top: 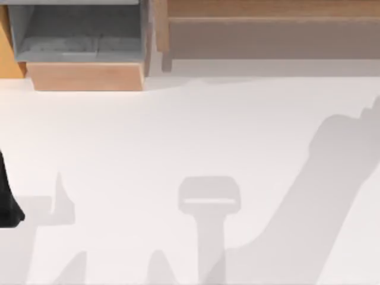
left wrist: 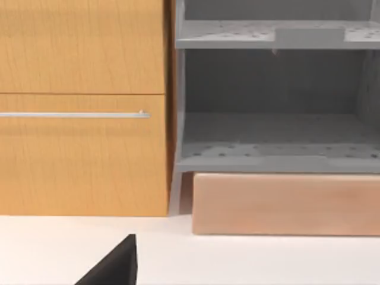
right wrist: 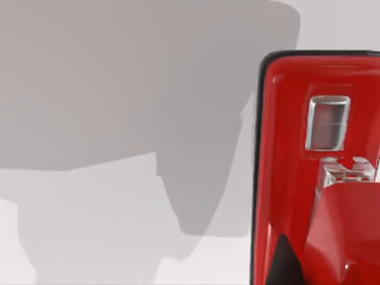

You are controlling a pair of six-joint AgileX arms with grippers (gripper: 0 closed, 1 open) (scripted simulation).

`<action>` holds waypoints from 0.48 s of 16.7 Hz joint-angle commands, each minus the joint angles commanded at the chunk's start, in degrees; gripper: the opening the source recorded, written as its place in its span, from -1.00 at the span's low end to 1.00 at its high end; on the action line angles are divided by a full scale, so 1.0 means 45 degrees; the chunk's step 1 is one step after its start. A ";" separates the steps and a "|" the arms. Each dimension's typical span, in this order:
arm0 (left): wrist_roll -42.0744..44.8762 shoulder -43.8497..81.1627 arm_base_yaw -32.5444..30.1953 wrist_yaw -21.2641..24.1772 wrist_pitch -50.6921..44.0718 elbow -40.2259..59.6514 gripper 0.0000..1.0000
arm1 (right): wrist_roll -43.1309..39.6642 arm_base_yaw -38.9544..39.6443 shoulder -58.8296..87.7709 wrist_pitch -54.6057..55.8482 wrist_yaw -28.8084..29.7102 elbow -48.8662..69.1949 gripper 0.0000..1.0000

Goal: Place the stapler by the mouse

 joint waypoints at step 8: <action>0.0000 0.0000 0.0000 0.0000 0.0000 0.0000 1.00 | -0.0021 -0.0233 -0.0201 0.1562 0.0262 -0.0219 -1.00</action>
